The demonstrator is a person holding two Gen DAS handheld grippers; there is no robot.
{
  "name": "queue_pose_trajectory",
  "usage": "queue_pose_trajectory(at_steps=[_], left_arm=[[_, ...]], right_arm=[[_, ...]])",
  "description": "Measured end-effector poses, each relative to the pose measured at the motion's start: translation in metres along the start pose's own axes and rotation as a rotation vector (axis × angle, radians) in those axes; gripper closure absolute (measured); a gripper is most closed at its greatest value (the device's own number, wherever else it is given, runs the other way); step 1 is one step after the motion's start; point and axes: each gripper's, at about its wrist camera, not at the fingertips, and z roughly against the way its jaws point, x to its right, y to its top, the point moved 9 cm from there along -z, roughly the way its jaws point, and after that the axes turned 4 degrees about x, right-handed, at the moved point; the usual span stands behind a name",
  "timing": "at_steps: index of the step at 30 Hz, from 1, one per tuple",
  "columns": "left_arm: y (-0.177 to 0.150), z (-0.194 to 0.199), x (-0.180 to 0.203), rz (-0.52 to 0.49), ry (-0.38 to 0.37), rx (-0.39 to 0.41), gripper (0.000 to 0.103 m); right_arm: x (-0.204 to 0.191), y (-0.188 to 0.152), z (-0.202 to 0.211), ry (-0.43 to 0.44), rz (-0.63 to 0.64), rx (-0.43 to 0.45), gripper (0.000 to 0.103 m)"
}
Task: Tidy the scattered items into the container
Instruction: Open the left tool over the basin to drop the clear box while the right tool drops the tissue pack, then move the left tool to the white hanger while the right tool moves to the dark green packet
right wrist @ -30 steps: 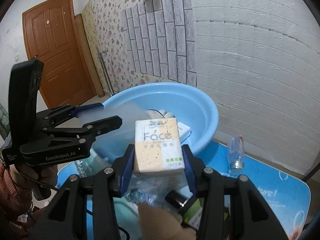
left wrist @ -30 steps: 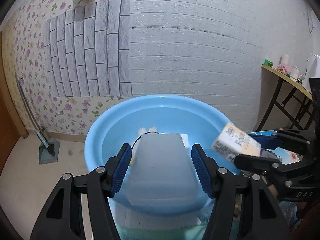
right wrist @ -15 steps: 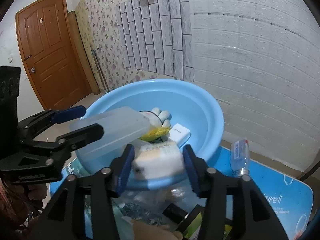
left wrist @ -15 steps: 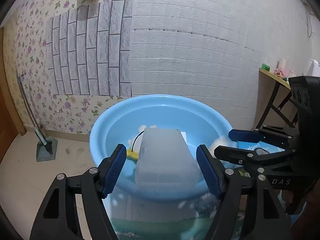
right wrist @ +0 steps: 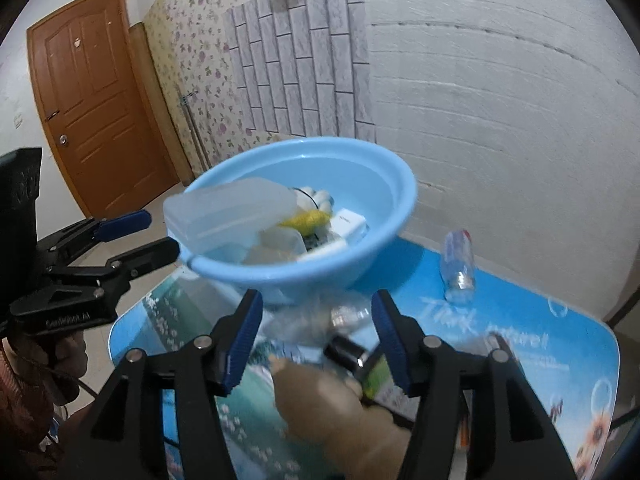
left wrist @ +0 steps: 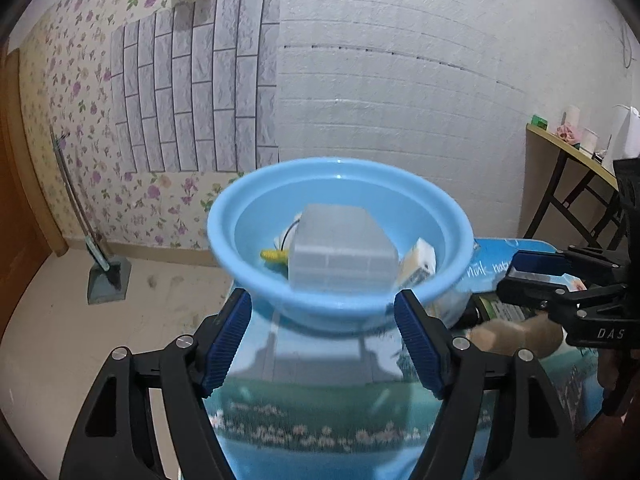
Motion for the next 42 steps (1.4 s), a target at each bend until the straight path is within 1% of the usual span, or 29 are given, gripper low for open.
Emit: queue_pose_trajectory(at_steps=[3, 7, 14, 16, 20, 23, 27, 30, 34, 36, 38, 42], left_arm=[[-0.009, 0.004, 0.002, 0.001, -0.001, -0.011, 0.029], [-0.026, 0.007, 0.012, 0.010, -0.032, -0.041, 0.026], [-0.057, 0.008, 0.048, -0.052, -0.093, -0.106, 0.026], [-0.061, 0.008, 0.057, -0.066, -0.106, -0.116, 0.026], [-0.065, 0.011, 0.076, -0.100, -0.134, -0.123, 0.025], [-0.070, 0.011, 0.086, -0.109, -0.152, -0.133, 0.022], [-0.080, 0.007, 0.101, -0.119, -0.182, -0.165, 0.022], [-0.086, 0.007, 0.109, -0.137, -0.194, -0.178, 0.022], [-0.088, 0.007, 0.111, -0.148, -0.193, -0.182, 0.022], [-0.088, 0.006, 0.110, -0.143, -0.194, -0.186, 0.022], [-0.089, 0.004, 0.110, -0.140, -0.194, -0.190, 0.022], [-0.090, 0.000, 0.111, -0.135, -0.196, -0.201, 0.022]], right_arm=[[0.006, -0.012, 0.008, -0.016, -0.014, -0.011, 0.047], [0.015, -0.031, 0.019, -0.036, -0.036, -0.028, 0.047], [0.032, -0.066, 0.036, -0.075, -0.080, -0.055, 0.047], [0.036, -0.076, 0.041, -0.093, -0.087, -0.065, 0.047], [0.042, -0.093, 0.048, -0.102, -0.111, -0.084, 0.047], [0.046, -0.105, 0.052, -0.107, -0.124, -0.099, 0.047], [0.051, -0.116, 0.056, -0.126, -0.139, -0.105, 0.047], [0.041, -0.123, 0.056, -0.104, -0.130, -0.121, 0.047], [0.031, -0.127, 0.052, -0.099, -0.103, -0.128, 0.047], [0.029, -0.127, 0.049, -0.115, -0.091, -0.131, 0.045], [0.028, -0.129, 0.047, -0.118, -0.081, -0.134, 0.040], [0.028, -0.133, 0.044, -0.126, -0.066, -0.145, 0.038]])
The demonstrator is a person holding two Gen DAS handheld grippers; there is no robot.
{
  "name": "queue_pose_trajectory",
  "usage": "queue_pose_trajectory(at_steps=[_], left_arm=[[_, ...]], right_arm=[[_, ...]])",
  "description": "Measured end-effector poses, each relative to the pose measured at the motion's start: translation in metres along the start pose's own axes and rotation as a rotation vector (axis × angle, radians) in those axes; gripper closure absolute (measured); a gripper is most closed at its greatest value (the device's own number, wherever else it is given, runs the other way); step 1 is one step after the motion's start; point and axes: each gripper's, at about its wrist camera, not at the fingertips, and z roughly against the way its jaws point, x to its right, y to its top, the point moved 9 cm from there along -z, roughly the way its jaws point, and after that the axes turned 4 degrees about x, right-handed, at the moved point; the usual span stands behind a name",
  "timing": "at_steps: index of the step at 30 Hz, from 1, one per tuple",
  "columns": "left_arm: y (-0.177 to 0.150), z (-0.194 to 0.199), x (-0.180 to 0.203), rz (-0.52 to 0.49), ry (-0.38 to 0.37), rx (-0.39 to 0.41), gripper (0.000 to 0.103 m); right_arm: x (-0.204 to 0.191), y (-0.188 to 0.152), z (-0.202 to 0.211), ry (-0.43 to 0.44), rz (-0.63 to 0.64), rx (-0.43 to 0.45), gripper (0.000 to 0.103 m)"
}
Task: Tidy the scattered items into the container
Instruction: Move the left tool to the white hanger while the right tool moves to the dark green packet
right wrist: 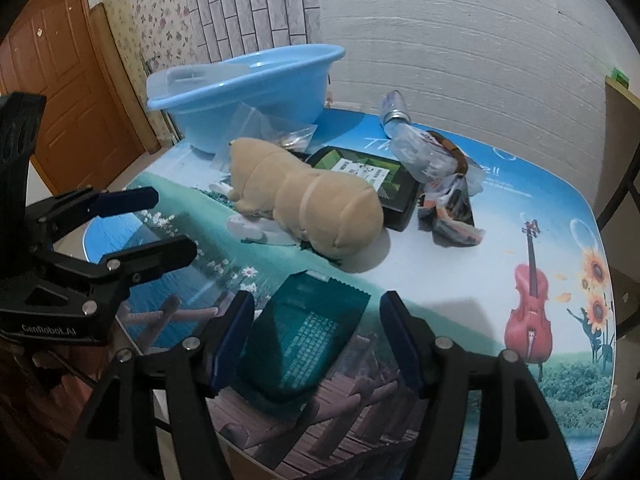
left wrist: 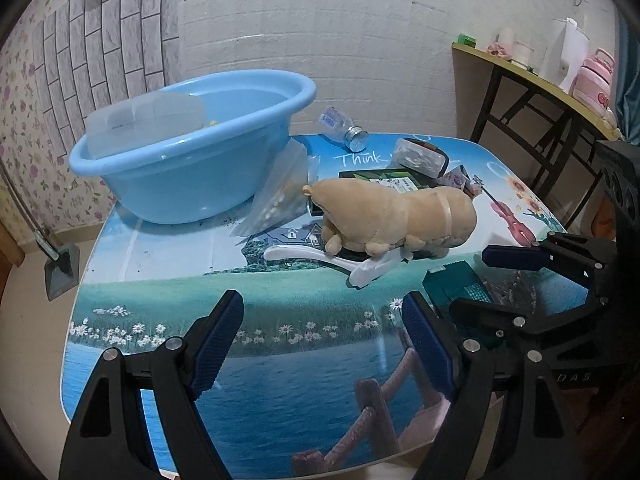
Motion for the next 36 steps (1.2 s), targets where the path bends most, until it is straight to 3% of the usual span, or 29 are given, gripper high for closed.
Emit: queue_pose_trajectory(at_steps=[11, 13, 17, 21, 25, 30, 36], left_arm=[[0.012, -0.018, 0.011, -0.008, -0.038, 0.013, 0.022], [0.013, -0.020, 0.015, -0.016, -0.065, 0.011, 0.031], [0.009, -0.030, 0.026, -0.065, -0.084, -0.018, 0.038], [0.007, -0.036, 0.035, -0.089, -0.112, -0.037, 0.062], [0.006, -0.042, 0.034, -0.086, -0.126, -0.050, 0.079], [0.005, -0.035, 0.032, -0.067, -0.163, -0.030, 0.089], [0.003, -0.027, 0.026, -0.061, -0.153, -0.018, 0.091]], right_arm=[[0.025, -0.001, -0.003, -0.092, -0.010, -0.009, 0.032], [0.034, -0.002, -0.002, -0.103, -0.039, -0.013, 0.032], [0.044, -0.003, 0.001, -0.108, -0.080, -0.013, 0.032], [0.030, -0.002, 0.001, -0.064, -0.074, -0.013, 0.032], [0.016, -0.004, 0.002, -0.044, -0.024, -0.017, 0.032], [0.012, -0.007, -0.002, -0.028, -0.009, -0.030, 0.032], [0.011, -0.007, 0.000, -0.020, -0.014, -0.033, 0.032]])
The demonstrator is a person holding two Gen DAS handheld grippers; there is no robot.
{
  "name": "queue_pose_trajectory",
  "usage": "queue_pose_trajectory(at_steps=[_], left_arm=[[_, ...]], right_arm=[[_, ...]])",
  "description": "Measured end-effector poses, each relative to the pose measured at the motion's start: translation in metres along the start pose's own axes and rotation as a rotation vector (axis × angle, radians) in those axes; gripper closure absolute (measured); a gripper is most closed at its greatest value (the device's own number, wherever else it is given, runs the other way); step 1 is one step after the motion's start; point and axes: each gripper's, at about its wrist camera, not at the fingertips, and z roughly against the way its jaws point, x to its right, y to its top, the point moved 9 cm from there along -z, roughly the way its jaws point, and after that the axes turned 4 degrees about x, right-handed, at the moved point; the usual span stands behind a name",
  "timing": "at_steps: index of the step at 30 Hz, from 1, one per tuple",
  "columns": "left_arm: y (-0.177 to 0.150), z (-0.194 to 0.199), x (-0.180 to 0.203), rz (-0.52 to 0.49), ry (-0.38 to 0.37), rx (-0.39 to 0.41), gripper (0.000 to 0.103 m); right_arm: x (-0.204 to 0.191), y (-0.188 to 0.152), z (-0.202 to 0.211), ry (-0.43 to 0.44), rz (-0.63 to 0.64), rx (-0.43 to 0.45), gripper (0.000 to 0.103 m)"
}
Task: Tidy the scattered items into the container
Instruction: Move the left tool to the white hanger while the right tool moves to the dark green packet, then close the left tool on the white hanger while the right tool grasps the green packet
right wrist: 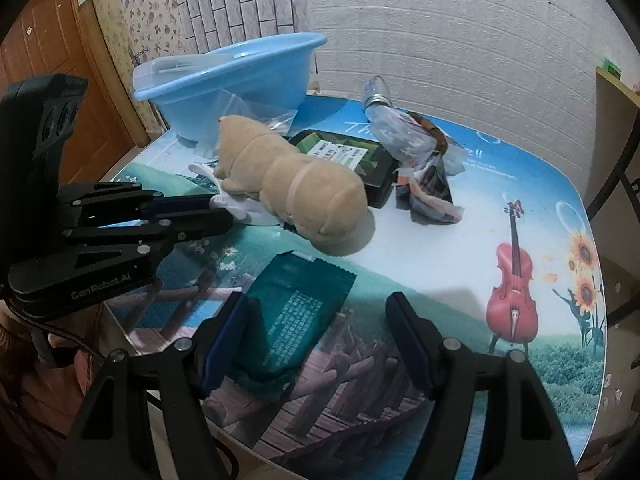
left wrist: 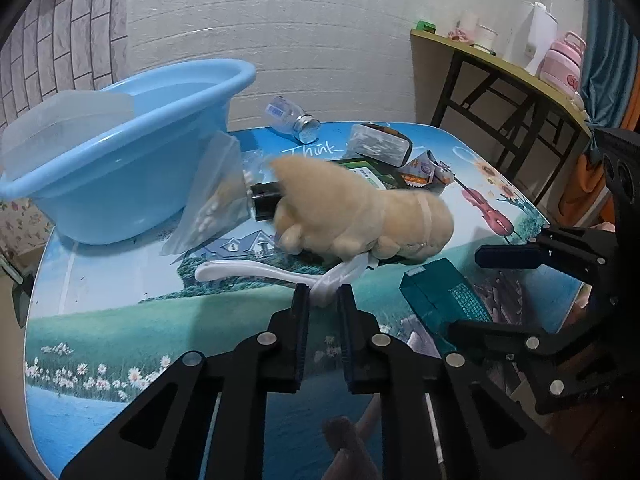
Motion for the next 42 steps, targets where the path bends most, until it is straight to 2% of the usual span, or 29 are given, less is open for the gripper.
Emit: queue_pose_trajectory(at_steps=[4, 11, 19, 26, 27, 31, 35, 40, 42], left_arm=[[-0.002, 0.005, -0.007, 0.009, 0.007, 0.005, 0.092], [-0.009, 0.021, -0.025, 0.037, 0.042, 0.018, 0.093], [-0.024, 0.039, -0.037, 0.044, 0.072, 0.001, 0.093], [-0.040, 0.045, -0.040, -0.014, 0.130, -0.031, 0.091], [-0.039, 0.045, -0.040, -0.016, 0.134, -0.029, 0.088], [-0.030, 0.043, -0.041, -0.029, 0.156, -0.013, 0.062], [-0.018, 0.040, -0.038, -0.066, 0.166, 0.010, 0.051], [-0.009, 0.025, -0.043, -0.071, 0.185, -0.005, 0.033], [-0.008, 0.019, -0.044, -0.071, 0.183, -0.011, 0.031]], right_arm=[[-0.009, -0.002, -0.001, 0.012, 0.026, -0.005, 0.032], [-0.010, -0.006, -0.003, -0.022, 0.060, -0.023, 0.029], [0.014, -0.007, 0.004, -0.063, 0.068, -0.031, 0.026], [0.034, -0.006, 0.012, -0.130, 0.058, -0.021, 0.026], [0.033, -0.005, 0.013, -0.123, 0.056, -0.018, 0.026], [0.029, -0.007, 0.010, -0.076, 0.025, -0.029, 0.026], [0.022, -0.008, 0.005, -0.059, 0.016, -0.031, 0.026], [0.020, -0.008, 0.003, -0.054, 0.009, -0.026, 0.026], [0.021, -0.008, 0.003, -0.049, -0.001, -0.021, 0.026]])
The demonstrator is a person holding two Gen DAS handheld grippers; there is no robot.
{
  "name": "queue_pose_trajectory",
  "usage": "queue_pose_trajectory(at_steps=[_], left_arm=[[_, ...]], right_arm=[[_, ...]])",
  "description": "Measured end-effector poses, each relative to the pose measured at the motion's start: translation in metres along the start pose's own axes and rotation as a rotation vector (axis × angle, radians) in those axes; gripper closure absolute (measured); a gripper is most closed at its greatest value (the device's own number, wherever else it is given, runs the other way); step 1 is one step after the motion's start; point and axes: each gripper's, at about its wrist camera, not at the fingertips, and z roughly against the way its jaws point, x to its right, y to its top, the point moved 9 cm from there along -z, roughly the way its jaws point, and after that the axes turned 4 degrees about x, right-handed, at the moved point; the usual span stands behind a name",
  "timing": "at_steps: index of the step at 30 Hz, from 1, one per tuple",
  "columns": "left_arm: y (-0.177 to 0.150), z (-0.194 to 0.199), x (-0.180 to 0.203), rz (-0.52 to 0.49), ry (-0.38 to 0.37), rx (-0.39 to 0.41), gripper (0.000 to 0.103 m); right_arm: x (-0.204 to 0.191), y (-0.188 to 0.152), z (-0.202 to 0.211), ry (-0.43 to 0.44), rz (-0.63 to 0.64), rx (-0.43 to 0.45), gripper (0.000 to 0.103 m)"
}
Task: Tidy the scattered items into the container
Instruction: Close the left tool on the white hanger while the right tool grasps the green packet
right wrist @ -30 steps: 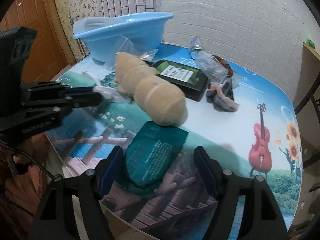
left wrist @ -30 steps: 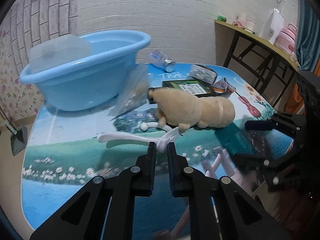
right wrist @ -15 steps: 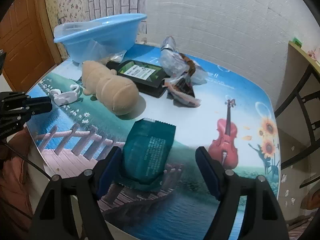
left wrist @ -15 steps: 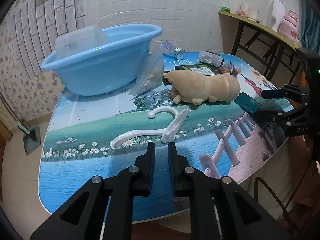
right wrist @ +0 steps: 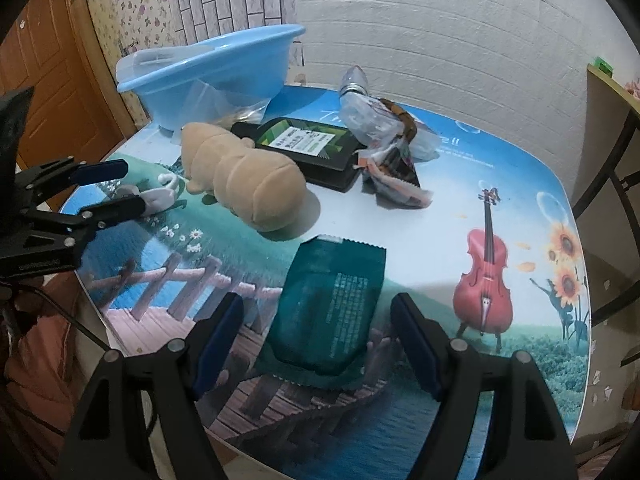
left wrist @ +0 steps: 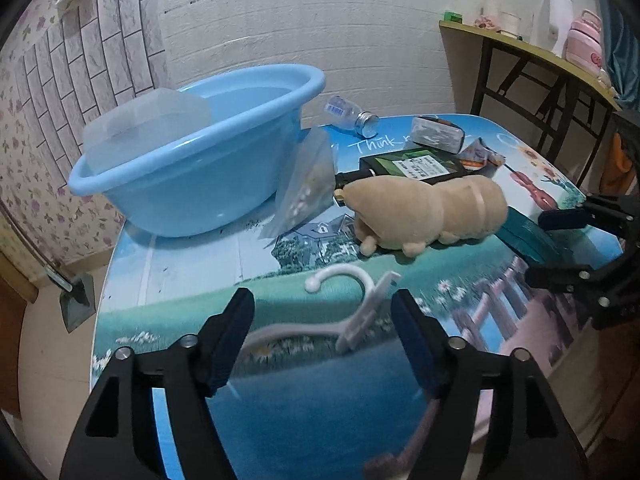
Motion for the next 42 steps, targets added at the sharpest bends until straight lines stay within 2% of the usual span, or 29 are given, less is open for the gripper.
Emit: queue_pose_trajectory(at_steps=[4, 7, 11, 12, 14, 16, 17, 22, 28, 29, 30, 31, 34, 40, 42], left_arm=[[-0.002, -0.014, 0.001, -0.005, -0.011, -0.031, 0.031], [-0.003, -0.018, 0.001, 0.001, -0.010, -0.032, 0.021], [-0.006, -0.022, -0.001, 0.038, -0.044, -0.035, 0.019], [-0.007, -0.022, -0.001, 0.049, -0.054, -0.033, 0.020], [-0.007, -0.019, 0.002, 0.029, -0.067, -0.022, 0.033], [-0.006, -0.019, 0.005, 0.015, -0.077, -0.019, 0.050], [-0.006, -0.018, 0.007, 0.008, -0.082, -0.017, 0.054], [-0.006, -0.014, 0.010, 0.005, -0.084, -0.016, 0.055], [-0.005, 0.002, 0.003, 0.056, -0.076, 0.012, 0.056], [-0.002, 0.006, 0.002, 0.064, -0.076, 0.022, 0.058], [-0.001, 0.009, 0.001, 0.067, -0.073, 0.025, 0.071], [0.001, 0.013, -0.002, 0.076, -0.060, 0.026, 0.072], [0.006, 0.021, -0.003, 0.102, -0.069, 0.050, 0.072], [0.001, 0.011, -0.007, 0.090, -0.029, 0.021, 0.071], [0.001, 0.007, -0.009, 0.086, -0.033, 0.014, 0.063]], right_arm=[[0.000, 0.002, -0.002, 0.008, 0.001, 0.011, 0.027], [0.000, 0.002, -0.002, 0.006, 0.005, 0.017, 0.028], [0.000, 0.003, -0.003, 0.003, 0.011, 0.024, 0.028], [-0.001, 0.003, -0.003, 0.003, 0.014, 0.025, 0.028], [-0.001, 0.004, -0.003, -0.002, 0.021, 0.031, 0.037], [-0.001, 0.005, -0.002, -0.009, 0.029, 0.035, 0.052], [0.000, 0.005, -0.002, -0.006, 0.025, 0.036, 0.053], [0.002, 0.006, -0.002, 0.013, 0.002, 0.038, 0.054], [0.005, 0.014, 0.008, 0.022, -0.017, 0.077, 0.057], [0.006, 0.016, 0.012, 0.023, -0.023, 0.092, 0.057], [0.006, 0.019, 0.016, 0.026, -0.027, 0.108, 0.057], [0.006, 0.022, 0.021, 0.030, -0.029, 0.124, 0.057], [0.004, 0.031, 0.031, 0.041, -0.025, 0.159, 0.057], [-0.004, 0.037, 0.032, 0.061, -0.010, 0.164, 0.057], [-0.006, 0.035, 0.030, 0.062, -0.009, 0.157, 0.057]])
